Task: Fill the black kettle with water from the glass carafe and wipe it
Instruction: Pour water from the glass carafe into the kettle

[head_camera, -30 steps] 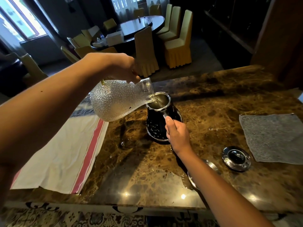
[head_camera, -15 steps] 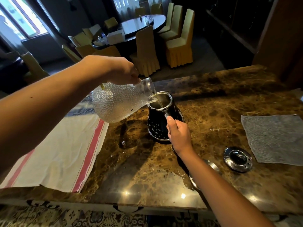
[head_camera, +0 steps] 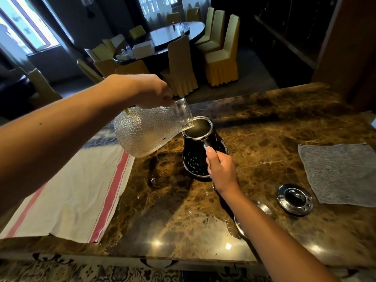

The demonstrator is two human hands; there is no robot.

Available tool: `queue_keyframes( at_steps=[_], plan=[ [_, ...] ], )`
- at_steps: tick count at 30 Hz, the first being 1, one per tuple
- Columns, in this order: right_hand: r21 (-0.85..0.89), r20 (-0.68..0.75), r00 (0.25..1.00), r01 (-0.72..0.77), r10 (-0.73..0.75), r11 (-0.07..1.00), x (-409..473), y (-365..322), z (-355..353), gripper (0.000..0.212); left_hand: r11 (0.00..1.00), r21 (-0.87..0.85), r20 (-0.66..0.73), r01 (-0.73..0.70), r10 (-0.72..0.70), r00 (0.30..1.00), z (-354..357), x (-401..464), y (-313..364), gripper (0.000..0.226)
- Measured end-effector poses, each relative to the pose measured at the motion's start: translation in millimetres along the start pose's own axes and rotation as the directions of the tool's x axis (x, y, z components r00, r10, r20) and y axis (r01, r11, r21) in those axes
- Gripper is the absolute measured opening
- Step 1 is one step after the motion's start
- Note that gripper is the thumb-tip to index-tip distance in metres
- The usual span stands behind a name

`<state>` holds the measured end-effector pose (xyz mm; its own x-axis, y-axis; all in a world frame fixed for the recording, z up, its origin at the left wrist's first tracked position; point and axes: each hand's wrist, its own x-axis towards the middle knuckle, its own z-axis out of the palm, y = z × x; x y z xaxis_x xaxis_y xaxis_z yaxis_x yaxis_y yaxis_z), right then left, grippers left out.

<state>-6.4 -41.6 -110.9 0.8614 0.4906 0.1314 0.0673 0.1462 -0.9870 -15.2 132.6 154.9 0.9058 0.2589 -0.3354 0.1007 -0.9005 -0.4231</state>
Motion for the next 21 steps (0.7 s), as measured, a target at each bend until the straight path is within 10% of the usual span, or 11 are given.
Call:
queue_keyframes(
  at_steps=[21],
  plan=[
    [-0.003, -0.008, 1.0, 0.013, -0.014, 1.0, -0.9, -2.4, 1.8, 0.052, 0.99, 0.138, -0.003, -0.019, 0.02, 1.0, -12.8, -0.7, 20.6, 0.04]
  ],
)
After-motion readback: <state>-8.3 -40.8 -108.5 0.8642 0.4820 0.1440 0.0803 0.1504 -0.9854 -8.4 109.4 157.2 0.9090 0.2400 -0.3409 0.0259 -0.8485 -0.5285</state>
